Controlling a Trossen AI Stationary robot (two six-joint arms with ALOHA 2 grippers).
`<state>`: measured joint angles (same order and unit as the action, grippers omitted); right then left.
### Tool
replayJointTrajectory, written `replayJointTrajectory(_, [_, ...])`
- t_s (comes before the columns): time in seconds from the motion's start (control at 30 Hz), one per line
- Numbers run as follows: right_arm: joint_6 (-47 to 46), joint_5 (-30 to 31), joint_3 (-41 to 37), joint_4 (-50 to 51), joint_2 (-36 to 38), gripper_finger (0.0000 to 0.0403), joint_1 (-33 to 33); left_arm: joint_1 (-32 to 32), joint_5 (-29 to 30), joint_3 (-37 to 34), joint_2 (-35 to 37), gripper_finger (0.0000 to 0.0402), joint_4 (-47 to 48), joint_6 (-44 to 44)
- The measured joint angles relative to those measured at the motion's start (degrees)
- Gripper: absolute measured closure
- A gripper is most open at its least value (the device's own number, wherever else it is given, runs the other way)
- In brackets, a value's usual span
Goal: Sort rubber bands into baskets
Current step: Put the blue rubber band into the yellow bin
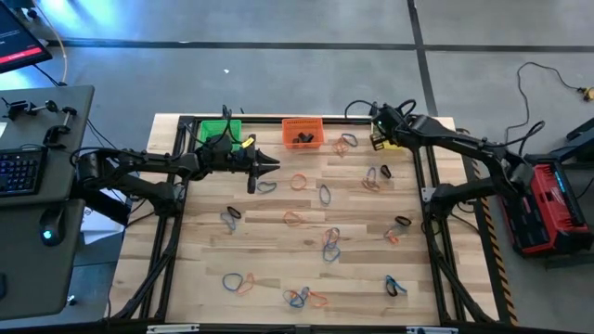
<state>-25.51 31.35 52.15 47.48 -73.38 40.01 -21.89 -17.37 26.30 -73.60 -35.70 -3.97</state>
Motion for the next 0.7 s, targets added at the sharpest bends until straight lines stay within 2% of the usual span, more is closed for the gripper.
replayJointTrajectory(0.43, [2.28,-8.26,-13.29,-18.25,0.0,0.0403,6.83,0.02,0.0,0.0,0.0,0.0342,-0.09,0.44])
replayJointTrajectory(0.7, [3.26,-9.69,-15.88,-20.52,0.0,0.0403,7.65,0.02,0.0,0.0,0.0,0.0342,-0.22,0.79])
